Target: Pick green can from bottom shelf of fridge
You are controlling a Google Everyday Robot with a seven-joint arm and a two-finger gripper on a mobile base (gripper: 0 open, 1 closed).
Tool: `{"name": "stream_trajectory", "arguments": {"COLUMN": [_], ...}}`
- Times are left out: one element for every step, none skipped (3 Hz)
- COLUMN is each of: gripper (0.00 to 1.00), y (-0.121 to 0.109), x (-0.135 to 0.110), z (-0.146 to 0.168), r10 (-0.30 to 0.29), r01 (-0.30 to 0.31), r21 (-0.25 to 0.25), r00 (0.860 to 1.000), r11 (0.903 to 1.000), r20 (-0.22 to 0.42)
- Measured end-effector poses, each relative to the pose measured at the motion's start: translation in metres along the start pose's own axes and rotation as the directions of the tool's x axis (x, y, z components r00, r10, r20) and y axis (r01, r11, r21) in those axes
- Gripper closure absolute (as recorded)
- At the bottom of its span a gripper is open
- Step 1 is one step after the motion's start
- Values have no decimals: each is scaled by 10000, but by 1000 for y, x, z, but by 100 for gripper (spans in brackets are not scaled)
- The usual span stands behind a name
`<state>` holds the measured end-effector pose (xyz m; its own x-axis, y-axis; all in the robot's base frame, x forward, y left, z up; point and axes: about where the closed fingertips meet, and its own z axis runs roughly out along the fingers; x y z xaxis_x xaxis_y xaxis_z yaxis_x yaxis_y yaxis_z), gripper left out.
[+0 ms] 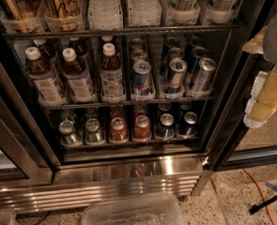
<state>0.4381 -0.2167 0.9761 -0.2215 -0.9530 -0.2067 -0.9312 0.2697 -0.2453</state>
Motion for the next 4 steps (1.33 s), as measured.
{"name": "stream_trajectory", "arguments": {"gripper": [0,0,0,0], "y": [-1,4,19,45], "x": [0,-10,-27,-47], "z": [0,10,30,53], "r10": [37,304,974,1823], "r01": [-37,-295,-901,-1655], "r21": [18,-133,-459,-778], "r00": [10000,9972,9756,9212], "r11": [10000,9995,9949,9831], "r20": [58,682,1966,3438]}}
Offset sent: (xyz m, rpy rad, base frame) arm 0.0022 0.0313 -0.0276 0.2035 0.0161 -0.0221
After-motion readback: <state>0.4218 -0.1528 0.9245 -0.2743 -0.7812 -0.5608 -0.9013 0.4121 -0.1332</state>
